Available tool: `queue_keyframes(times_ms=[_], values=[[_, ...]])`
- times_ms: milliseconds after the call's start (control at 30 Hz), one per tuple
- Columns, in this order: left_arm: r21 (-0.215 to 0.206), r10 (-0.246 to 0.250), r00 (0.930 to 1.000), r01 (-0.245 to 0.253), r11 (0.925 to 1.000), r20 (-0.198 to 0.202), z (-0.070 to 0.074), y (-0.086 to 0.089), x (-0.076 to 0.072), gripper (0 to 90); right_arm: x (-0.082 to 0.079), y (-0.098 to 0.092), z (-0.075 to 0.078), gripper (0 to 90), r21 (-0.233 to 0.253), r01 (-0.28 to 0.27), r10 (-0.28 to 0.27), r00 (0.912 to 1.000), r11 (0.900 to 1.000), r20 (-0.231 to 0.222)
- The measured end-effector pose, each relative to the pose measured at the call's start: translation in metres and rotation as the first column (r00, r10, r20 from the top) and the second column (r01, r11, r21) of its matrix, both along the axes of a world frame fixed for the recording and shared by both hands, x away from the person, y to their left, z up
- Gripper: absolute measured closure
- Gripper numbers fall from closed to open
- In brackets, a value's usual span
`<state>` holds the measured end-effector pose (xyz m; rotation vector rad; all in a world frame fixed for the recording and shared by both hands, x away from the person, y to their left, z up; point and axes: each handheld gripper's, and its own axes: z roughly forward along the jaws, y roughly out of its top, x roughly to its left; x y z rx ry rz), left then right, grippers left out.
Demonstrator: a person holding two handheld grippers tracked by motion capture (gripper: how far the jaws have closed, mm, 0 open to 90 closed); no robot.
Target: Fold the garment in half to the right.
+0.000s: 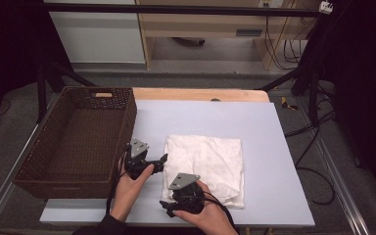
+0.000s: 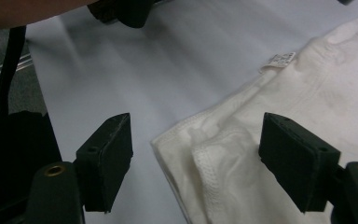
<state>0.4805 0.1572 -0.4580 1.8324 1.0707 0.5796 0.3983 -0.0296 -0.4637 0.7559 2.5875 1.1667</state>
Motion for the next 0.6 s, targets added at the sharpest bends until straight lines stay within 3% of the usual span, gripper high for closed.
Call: queue_keyframes(times_ms=[367, 600], values=[[0.008, -0.009, 1.0000, 0.009, 0.9999, 0.001, 0.001, -0.002, -0.001, 11.9, -0.009, 0.011, -0.004, 30.3, -0.036, -0.029, 0.030, 0.9994, 0.999, 0.018], [0.013, -0.013, 0.9999, 0.013, 0.9998, -0.001, 0.001, -0.002, -0.001, 11.9, -0.011, 0.016, -0.009, 29.6, -0.067, -0.019, 0.021, 0.9995, 0.998, 0.026]])
